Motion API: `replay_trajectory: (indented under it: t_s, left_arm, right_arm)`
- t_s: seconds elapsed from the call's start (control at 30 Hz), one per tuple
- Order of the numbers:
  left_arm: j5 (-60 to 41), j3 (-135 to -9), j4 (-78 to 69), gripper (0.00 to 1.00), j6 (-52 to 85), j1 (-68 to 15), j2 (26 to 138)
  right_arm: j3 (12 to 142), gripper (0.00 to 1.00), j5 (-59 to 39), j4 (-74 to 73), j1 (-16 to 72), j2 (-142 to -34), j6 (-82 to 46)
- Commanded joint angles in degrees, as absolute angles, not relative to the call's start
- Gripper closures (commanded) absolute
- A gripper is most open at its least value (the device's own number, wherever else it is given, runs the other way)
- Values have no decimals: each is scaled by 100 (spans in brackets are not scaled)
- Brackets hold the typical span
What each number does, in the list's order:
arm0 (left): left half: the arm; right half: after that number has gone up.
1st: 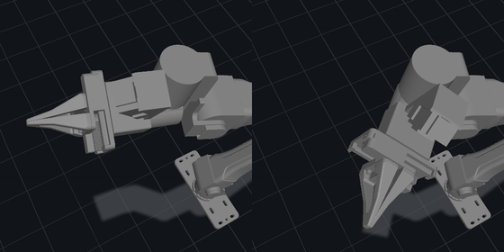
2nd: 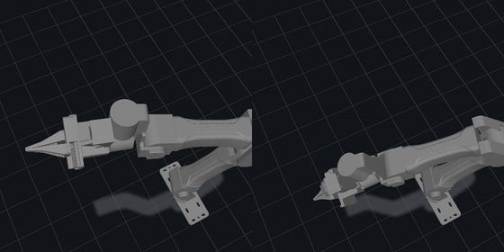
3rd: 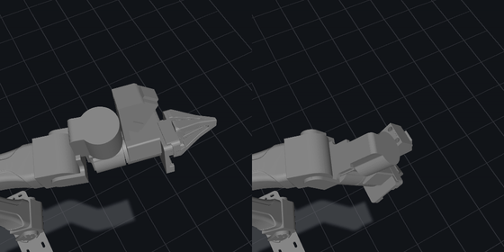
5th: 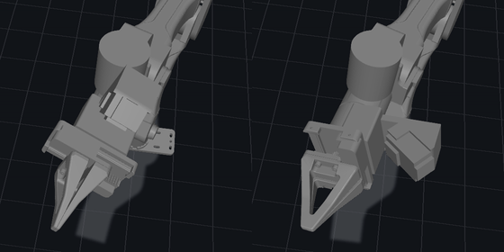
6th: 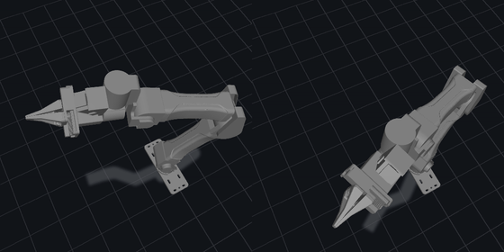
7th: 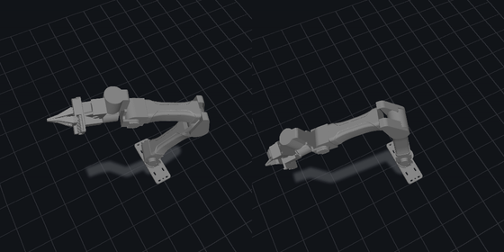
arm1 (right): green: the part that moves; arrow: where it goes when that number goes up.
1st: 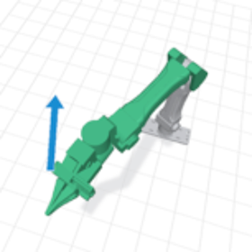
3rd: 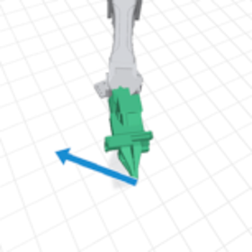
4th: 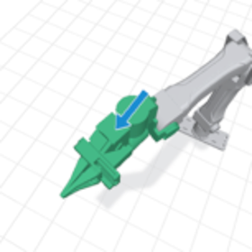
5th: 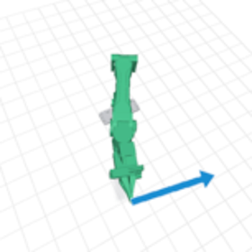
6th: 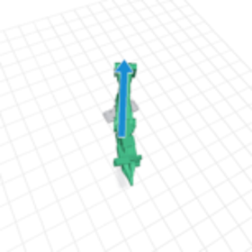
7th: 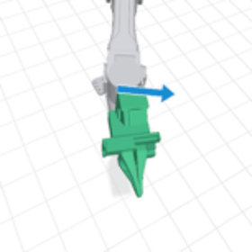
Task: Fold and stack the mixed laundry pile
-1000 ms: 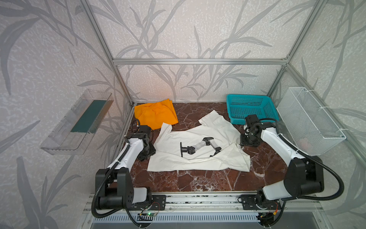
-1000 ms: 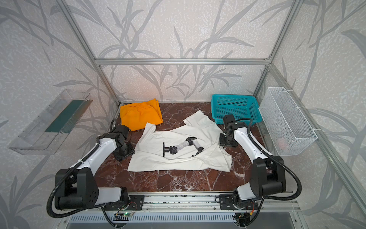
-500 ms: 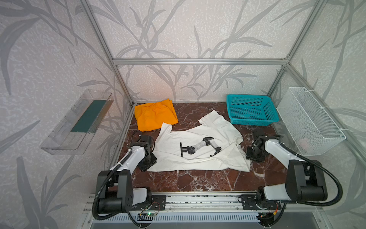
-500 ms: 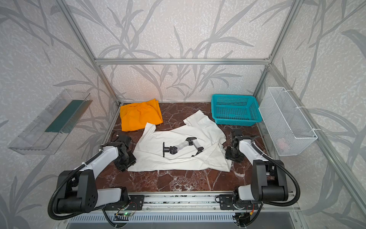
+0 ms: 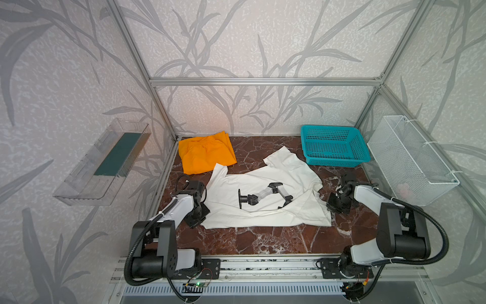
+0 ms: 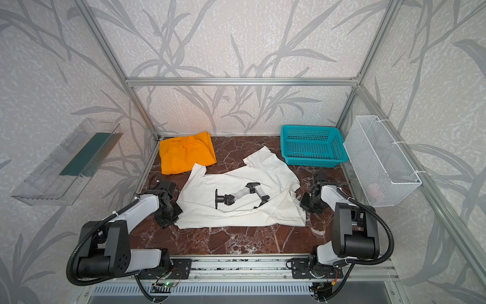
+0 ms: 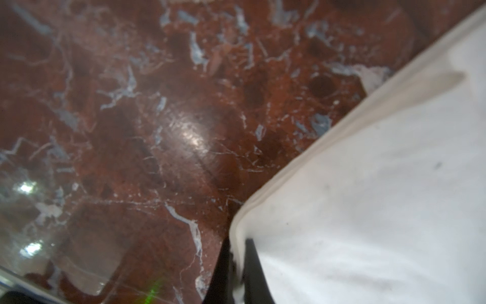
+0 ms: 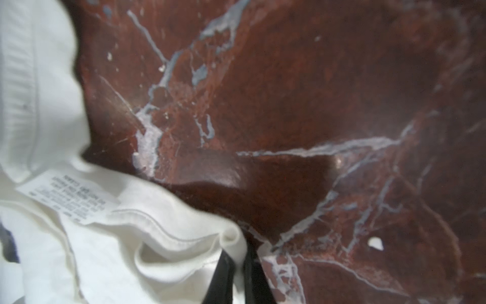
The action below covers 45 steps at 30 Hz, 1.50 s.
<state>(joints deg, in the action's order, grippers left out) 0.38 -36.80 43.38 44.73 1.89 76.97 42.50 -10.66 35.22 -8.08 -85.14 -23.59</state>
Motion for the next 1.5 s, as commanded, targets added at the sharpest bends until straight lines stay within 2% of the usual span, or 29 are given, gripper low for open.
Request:
replay_trajectory:
  t_s: [0.0,0.07,0.27,0.43,0.53,0.63,0.7,0.8,0.9,1.0,1.13,1.27,1.47]
  left_arm:
    - [321,-3549,4286,100,4621,185,7893]
    - [401,-3582,4315,100,4623,196,7877]
    - [347,-3664,4223,100,4557,208,7935]
    - [324,-3605,4050,100,4511,218,8014]
    - [141,-3611,3936,100,4453,224,8142]
    - [34,-3647,3916,100,4399,226,8226]
    - [18,-3665,3928,100,4379,220,8203]
    - [60,-3769,4059,81,4329,220,8123]
    - [305,-4022,4349,68,4294,222,7977]
    - [683,-4396,4723,61,4259,216,7746]
    - [984,-4997,5079,60,3972,203,7472]
    - [649,-5240,5204,63,3649,16,7225]
    - [-44,-4317,4537,70,4006,-554,6965]
  right_arm:
    - [4060,96,-897,3782,-1174,-8241,-2490]
    - [4053,100,-613,3978,-1249,-7919,-2568]
    - [3955,100,-131,4558,-1248,-7162,-2892]
    - [3576,99,-58,4486,-1253,-7046,-3108]
    - [3561,91,-261,4495,-1247,-7189,-3164]
    - [3738,77,-173,4666,-1166,-6989,-3062]
    - [4048,65,114,4923,-889,-6726,-2917]
    - [4634,55,430,5231,-207,-6465,-2628]
    - [5136,53,37,5235,444,-6545,-2186]
    - [5493,53,-500,5218,1009,-6943,-1882]
    - [5858,53,-876,5204,1930,-7604,-1336]
    - [6085,52,-1249,5261,2663,-8078,-754]
    - [5995,53,-1351,5387,3226,-8353,-325]
